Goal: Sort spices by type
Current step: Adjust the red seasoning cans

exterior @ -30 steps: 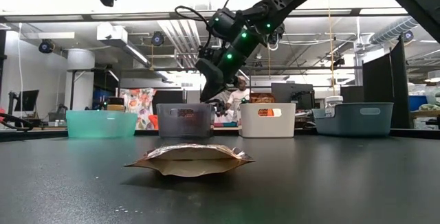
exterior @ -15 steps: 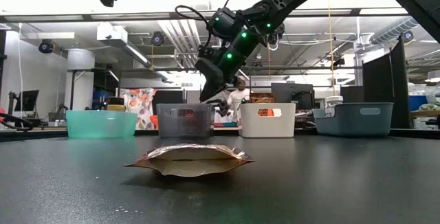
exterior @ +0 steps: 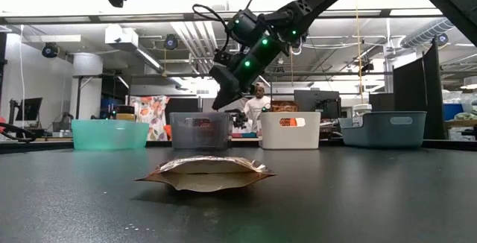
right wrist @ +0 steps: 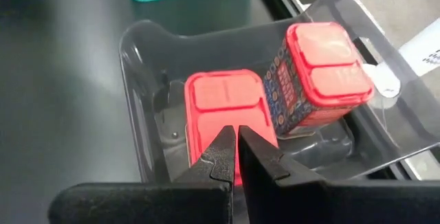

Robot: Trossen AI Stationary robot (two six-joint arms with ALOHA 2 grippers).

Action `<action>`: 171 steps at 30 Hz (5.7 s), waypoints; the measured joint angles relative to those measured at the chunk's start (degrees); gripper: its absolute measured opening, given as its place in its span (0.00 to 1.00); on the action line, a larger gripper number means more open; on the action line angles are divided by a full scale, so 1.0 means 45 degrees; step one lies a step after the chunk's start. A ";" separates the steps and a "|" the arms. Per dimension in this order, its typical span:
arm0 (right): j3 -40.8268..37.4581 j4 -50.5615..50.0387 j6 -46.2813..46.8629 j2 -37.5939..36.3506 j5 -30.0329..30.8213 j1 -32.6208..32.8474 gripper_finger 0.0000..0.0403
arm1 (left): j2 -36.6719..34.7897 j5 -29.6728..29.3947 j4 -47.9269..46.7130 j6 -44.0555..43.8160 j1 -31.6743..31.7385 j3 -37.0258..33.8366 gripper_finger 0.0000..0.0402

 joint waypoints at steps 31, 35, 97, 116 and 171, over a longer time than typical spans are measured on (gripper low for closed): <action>-0.0496 0.1218 -0.1430 0.0214 -0.0052 0.0010 0.02 | 0.0000 0.0005 -0.0005 0.0002 0.0000 0.0000 0.59; -0.0496 0.1479 -0.1449 0.0349 -0.0053 0.0024 0.02 | -0.0001 0.0008 -0.0032 0.0000 0.0000 0.0000 0.59; -0.0360 0.0537 -0.2694 0.0019 -0.0811 0.0359 0.02 | -0.0002 -0.0005 -0.0233 0.0015 0.0002 0.0000 0.59; -0.0444 0.0563 -0.2346 0.0019 -0.0743 -0.0063 0.02 | -0.0005 -0.0005 -0.0282 0.0010 0.0000 0.0000 0.59; 0.1126 0.1038 0.0023 0.1399 -0.0377 -0.1452 0.02 | 0.0000 -0.0010 0.0125 0.0301 0.0001 0.0000 0.59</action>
